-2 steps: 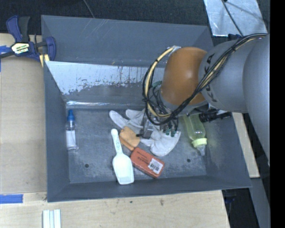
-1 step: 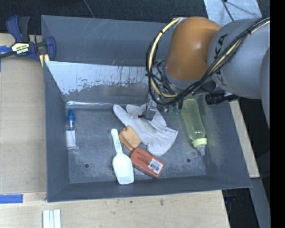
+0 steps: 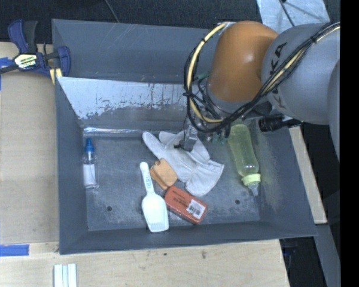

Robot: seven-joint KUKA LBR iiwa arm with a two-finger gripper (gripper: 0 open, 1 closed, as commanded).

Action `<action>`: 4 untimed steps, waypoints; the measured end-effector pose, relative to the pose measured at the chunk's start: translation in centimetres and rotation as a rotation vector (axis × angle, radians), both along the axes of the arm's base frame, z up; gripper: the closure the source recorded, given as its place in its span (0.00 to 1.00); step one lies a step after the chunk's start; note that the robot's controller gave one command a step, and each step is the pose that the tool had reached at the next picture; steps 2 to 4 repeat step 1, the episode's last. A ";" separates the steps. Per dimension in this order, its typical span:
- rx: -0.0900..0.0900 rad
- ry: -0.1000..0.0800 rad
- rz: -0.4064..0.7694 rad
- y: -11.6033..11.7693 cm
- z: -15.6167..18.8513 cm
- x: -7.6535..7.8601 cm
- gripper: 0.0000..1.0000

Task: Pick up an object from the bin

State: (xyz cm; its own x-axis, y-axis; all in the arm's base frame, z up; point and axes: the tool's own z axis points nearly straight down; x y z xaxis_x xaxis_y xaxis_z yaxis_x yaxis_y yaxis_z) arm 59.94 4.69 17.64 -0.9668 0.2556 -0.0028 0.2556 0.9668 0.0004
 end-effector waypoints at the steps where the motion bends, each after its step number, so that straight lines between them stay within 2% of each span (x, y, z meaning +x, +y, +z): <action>1: 0.000 0.007 -0.005 -1.3 4.6 0.4 1.00; 4: 0.000 0.007 -0.005 -1.3 4.6 0.4 1.00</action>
Offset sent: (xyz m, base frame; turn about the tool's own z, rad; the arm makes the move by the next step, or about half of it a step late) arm 0.0087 0.0229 0.1095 -0.0097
